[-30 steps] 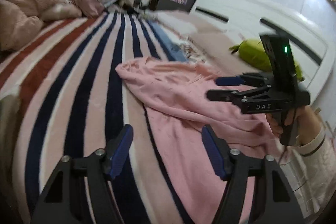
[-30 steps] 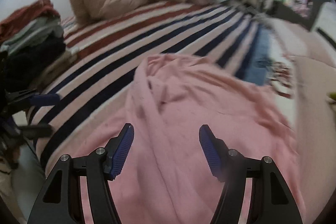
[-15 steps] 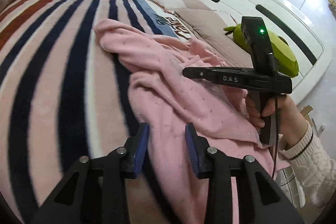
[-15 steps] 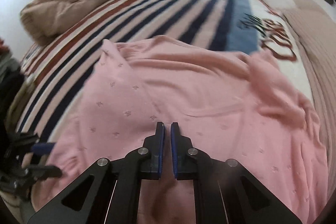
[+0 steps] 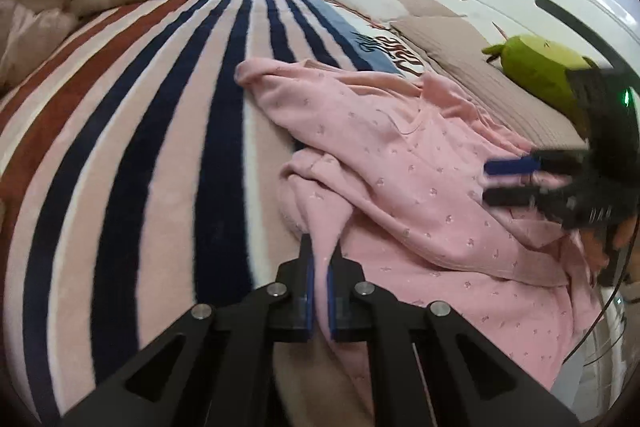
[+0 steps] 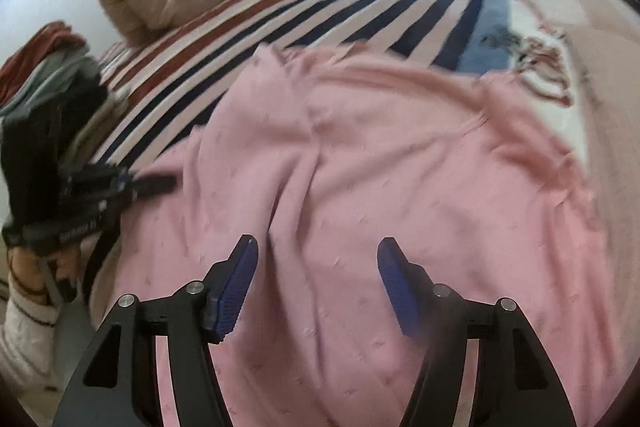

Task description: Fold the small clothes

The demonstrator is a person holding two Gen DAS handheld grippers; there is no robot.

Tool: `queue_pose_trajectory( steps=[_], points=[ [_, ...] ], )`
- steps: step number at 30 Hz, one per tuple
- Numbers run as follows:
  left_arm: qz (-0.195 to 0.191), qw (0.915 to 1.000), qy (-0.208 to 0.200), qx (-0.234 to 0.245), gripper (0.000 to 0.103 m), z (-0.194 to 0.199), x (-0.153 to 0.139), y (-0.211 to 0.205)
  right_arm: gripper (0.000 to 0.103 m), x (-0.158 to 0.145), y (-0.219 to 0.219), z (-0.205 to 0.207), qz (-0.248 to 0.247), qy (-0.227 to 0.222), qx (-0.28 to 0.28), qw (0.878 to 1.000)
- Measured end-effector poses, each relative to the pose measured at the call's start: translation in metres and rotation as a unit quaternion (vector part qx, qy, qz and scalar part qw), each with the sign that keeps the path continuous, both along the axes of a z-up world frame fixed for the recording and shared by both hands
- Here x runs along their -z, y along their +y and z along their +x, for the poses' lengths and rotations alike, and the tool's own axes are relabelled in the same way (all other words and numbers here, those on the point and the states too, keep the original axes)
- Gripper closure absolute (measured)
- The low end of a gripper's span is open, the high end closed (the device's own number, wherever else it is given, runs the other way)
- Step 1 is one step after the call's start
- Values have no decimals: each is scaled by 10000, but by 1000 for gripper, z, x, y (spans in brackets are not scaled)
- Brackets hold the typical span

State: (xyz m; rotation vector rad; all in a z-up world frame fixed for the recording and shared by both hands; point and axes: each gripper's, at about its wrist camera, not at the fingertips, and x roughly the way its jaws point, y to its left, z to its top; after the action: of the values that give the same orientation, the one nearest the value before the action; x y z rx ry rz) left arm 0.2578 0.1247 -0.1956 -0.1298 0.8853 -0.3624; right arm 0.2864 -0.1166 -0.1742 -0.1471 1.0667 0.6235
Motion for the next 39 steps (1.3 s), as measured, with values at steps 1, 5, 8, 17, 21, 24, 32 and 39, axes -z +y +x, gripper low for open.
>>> queue_pose_trajectory(
  steps=[1,5,8,17,21,24,32,39],
  points=[
    [13,10000,6,-11,100,-1,1,1,57,8,7,-2,-33,102,-103,9999],
    [257,9997,-23,11,100,-3,6,-10,103,17,12,-4,-713,-294,194,9968],
    [456,9989,-106,79,99,-4,7,-14,102,16,-14,10,-1066,-491,877,9892],
    [571,9975,-412,-68,68,-15,-6,-5,65,-22,-69,-56,-401,-472,1074,9923],
    [472,9948,-905,-52,58,-42,-37,-1,48,-21,-96,-123,-464,-679,1307,9880],
    [141,9934,-1139,-80,56,-68,-58,3,41,-16,-98,-175,-298,-991,1060,9890],
    [-353,9904,-1325,-161,49,-137,-70,-18,33,20,-81,-211,-796,-1598,1342,9748],
    [-708,9891,-1223,-405,49,-171,-65,-20,91,5,-78,-216,-1344,-2576,1331,9475]
  ],
)
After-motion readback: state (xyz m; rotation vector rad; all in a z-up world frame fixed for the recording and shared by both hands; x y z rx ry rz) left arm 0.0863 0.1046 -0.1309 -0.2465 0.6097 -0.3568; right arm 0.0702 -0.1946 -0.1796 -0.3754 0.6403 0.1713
